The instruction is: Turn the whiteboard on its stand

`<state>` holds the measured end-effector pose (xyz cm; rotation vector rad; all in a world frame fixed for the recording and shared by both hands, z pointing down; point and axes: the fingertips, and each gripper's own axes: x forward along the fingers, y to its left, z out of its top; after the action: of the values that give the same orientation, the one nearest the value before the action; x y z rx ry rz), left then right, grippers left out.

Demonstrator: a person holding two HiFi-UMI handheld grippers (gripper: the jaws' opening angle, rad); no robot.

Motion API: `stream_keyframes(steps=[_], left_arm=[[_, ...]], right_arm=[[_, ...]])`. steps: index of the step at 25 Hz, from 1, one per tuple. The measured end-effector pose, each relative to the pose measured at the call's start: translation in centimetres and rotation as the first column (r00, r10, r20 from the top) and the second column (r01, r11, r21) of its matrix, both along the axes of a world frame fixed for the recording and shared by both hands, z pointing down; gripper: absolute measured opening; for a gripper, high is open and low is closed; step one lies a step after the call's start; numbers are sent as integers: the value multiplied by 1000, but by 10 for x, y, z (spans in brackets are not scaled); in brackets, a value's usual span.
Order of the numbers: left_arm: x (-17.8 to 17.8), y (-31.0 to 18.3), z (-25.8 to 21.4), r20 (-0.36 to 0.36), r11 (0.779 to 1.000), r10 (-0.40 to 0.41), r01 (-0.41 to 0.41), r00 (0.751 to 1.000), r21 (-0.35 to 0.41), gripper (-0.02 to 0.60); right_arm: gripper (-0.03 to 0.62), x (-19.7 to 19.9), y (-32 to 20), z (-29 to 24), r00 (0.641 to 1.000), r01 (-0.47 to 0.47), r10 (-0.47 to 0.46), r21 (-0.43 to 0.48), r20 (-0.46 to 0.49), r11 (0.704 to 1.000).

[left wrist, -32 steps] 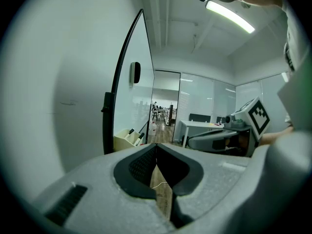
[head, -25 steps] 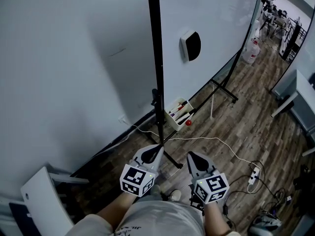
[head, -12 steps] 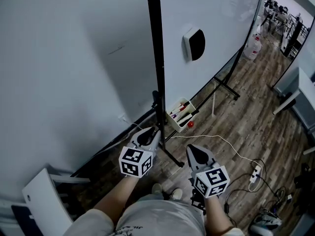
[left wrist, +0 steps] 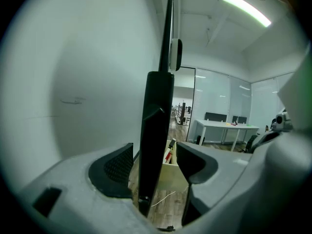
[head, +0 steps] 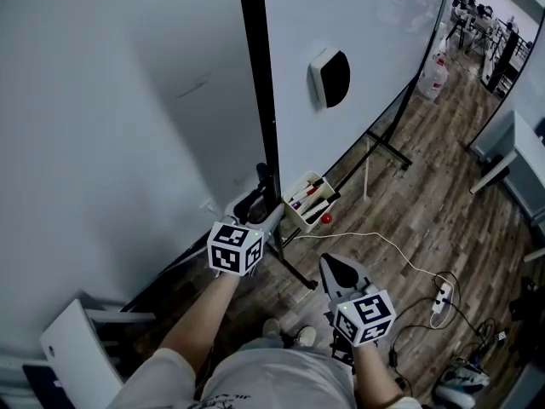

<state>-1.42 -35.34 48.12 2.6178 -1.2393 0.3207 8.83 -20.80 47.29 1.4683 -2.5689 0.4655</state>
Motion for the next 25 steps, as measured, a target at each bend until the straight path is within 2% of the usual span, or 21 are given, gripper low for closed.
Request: stream_keyframes(steps=[12,17,25], left_arm=[[19,-32,0,39,1000,8,-9,999,16,275],[21,-32,1,59,999,2,-4,998,33,198],[18,-30,0,69,999,-9,6,998,44,192]], right_arm=[[6,18,7,1,998,-54,54,-19,20,998],[6,23,15,2,997,-73,73,-18,24,997],[6,18,27,6,997,-69,70,-33,35,997]])
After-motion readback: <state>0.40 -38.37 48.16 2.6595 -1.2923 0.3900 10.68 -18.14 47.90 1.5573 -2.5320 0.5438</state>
